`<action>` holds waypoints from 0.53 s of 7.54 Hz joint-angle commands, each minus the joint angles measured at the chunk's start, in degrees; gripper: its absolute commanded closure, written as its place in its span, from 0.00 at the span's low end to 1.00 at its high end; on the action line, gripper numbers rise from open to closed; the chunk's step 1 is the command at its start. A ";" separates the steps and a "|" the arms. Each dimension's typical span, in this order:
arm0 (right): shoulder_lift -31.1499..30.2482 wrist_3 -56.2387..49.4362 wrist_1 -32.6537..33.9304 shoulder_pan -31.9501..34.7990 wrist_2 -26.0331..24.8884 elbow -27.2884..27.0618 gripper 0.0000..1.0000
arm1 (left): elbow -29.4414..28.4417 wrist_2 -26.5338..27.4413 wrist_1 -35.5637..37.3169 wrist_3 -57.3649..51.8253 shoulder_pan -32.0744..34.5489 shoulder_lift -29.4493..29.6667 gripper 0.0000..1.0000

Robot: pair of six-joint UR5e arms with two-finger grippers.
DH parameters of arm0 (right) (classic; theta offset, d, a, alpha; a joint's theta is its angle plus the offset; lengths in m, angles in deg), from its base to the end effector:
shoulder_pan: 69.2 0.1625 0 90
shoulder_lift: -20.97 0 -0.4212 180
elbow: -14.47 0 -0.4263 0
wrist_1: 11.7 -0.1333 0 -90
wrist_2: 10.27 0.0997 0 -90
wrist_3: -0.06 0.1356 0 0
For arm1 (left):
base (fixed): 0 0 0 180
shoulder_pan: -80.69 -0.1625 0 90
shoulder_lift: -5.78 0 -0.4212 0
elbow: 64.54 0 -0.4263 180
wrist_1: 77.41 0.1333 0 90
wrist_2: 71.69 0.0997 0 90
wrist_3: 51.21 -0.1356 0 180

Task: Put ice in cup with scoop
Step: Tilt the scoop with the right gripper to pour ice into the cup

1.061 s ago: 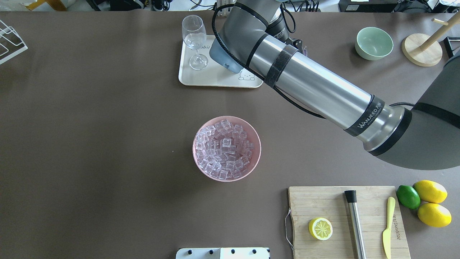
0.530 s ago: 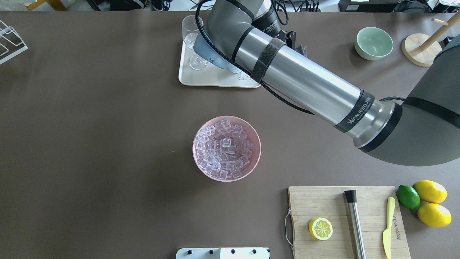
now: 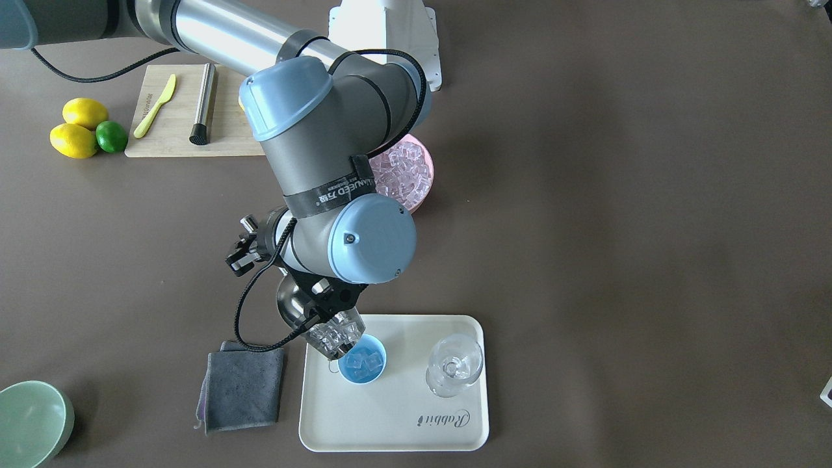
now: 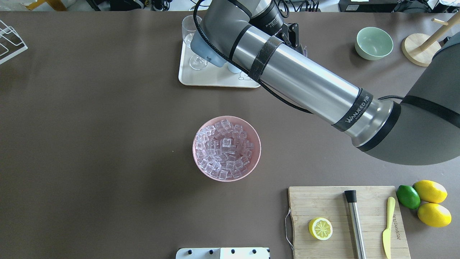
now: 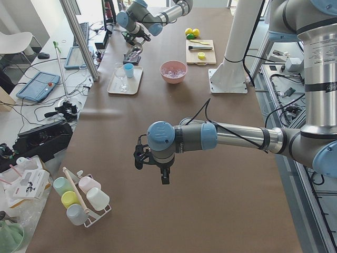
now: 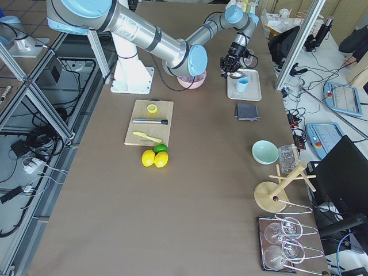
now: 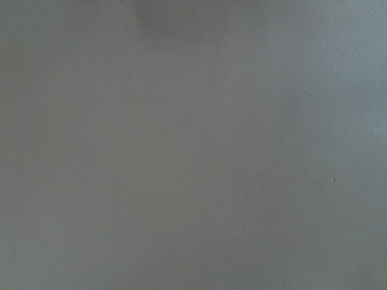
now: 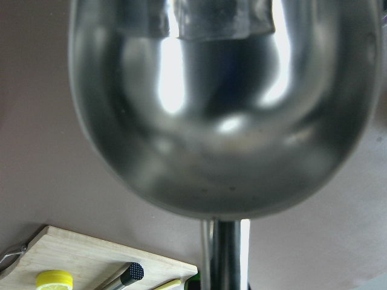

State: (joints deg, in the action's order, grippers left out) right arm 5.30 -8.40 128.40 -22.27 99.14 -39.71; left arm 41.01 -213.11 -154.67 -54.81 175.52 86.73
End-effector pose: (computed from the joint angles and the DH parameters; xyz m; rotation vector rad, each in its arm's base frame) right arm -0.4894 -0.6528 0.1561 -0.3009 -0.2710 -0.8532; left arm -0.0649 -0.4433 0.6251 -0.0353 0.9017 -0.0689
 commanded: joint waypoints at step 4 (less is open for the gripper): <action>1.17 2.56 0.09 -0.52 -9.46 0.13 1.00 | 0.00 0.00 0.00 0.00 0.00 0.00 0.02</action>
State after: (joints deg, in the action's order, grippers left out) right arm 6.14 -7.51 128.48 -22.31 92.12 -39.63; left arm 41.02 -213.11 -154.67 -54.81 175.52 86.75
